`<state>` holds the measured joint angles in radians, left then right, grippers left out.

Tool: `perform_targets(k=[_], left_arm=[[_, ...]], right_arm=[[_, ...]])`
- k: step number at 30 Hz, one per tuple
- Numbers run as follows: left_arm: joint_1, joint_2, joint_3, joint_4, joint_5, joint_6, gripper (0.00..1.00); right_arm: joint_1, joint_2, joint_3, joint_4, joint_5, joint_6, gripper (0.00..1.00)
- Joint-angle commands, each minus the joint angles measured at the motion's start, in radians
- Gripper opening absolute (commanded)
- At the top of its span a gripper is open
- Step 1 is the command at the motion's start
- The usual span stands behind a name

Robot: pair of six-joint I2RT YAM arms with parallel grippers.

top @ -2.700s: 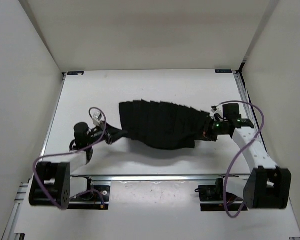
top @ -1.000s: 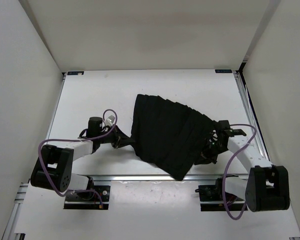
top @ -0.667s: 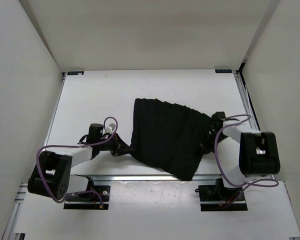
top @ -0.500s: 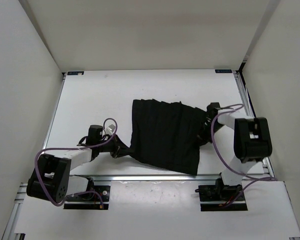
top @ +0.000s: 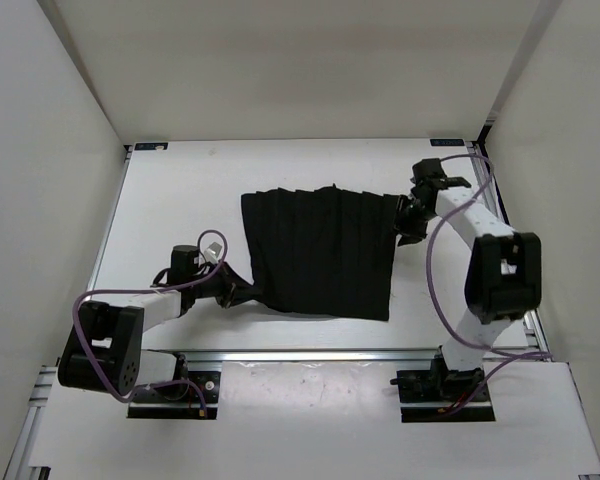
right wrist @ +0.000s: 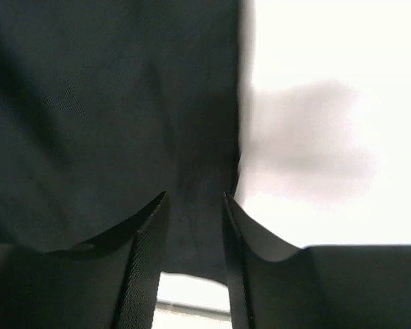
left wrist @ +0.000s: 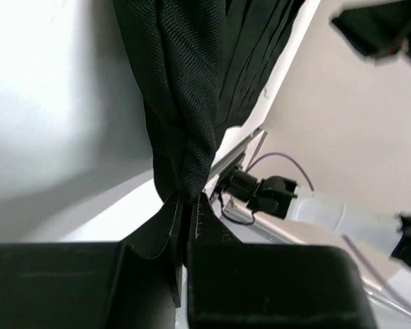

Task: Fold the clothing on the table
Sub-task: Flatten the skirt out

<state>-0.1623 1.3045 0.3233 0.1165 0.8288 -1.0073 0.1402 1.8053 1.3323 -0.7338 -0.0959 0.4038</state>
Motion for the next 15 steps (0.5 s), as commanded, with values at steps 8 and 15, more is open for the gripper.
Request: perform_targets(k=[8, 15], left_arm=[[-0.002, 0.012, 0.008, 0.068, -0.011, -0.019, 0.02], [0.001, 0.029, 0.017, 0.043, -0.01, 0.007, 0.02]], right_arm=[[-0.016, -0.322, -0.388, -0.035, -0.155, -0.01, 0.41], [0.028, -0.367, -0.568, 0.06, -0.232, 0.062, 0.36]])
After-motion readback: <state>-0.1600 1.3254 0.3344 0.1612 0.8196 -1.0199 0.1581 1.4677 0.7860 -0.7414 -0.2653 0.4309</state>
